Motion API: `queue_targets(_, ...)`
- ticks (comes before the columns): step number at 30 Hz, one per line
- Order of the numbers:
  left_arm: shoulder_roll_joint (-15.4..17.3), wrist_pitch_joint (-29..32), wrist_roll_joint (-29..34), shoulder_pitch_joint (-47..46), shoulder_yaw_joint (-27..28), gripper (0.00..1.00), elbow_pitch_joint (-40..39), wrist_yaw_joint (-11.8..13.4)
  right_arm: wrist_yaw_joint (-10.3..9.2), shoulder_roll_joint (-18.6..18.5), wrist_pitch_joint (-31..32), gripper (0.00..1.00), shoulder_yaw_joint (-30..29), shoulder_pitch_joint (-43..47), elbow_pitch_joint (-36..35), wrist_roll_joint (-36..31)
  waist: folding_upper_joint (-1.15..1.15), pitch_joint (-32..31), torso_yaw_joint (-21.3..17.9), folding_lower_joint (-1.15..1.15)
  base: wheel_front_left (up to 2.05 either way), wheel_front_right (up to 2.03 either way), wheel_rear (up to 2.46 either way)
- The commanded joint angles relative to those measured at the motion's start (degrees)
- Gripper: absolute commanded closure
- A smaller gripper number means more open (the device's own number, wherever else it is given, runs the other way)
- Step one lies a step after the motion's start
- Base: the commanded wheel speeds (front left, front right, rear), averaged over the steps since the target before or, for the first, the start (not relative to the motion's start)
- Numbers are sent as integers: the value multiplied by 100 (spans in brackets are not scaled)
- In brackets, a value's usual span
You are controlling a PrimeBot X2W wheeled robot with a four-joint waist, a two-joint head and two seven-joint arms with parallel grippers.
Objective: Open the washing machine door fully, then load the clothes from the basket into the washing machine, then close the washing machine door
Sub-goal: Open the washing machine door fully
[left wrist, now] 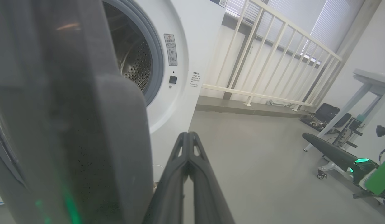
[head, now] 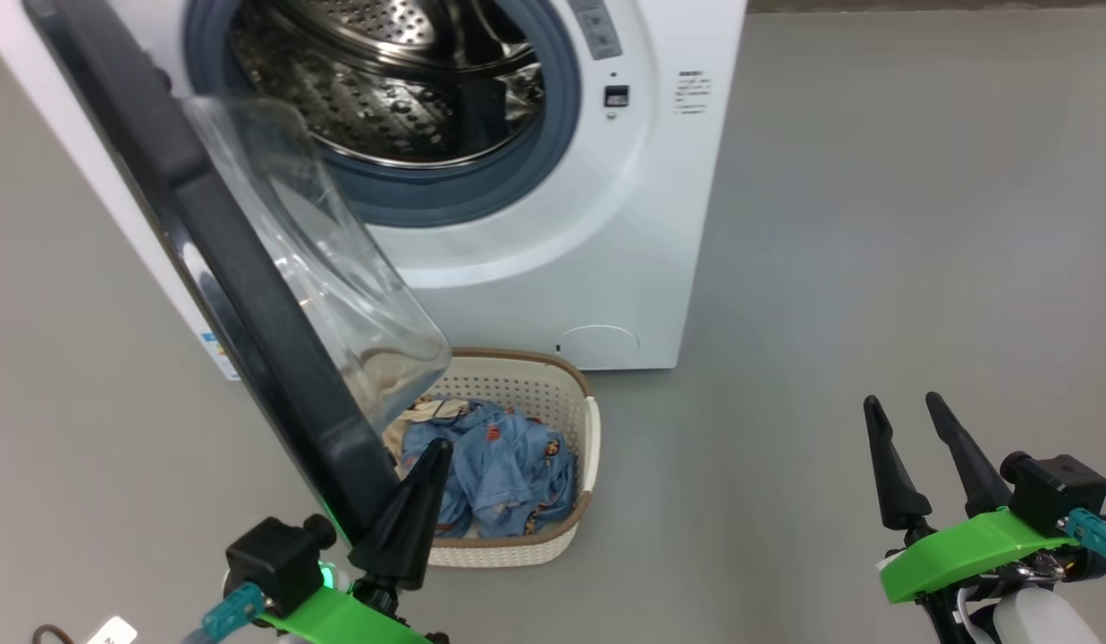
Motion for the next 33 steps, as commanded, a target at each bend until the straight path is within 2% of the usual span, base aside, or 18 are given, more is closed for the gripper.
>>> queue_targets(1, 209, -52, -65, -174, 408, 100, -33, 104, 26, -47, -54, 0, 98, -152, -113, -58, 0, 5, 139, 0, 0, 0, 0)
queue_targets(18, 313, 10, -132, -30, 404, 100, -143, 199, 26, -62, -54, 0, 108, -186, 1, -43, 0, -11, 840, 0, 0, 0, 0)
queue_targets(33, 468, 29, -249, 70, 631, 100, -118, 412, 26, -63, -54, 0, 119, -193, 51, -24, 0, -52, 1423, 0, 0, 0, 0)
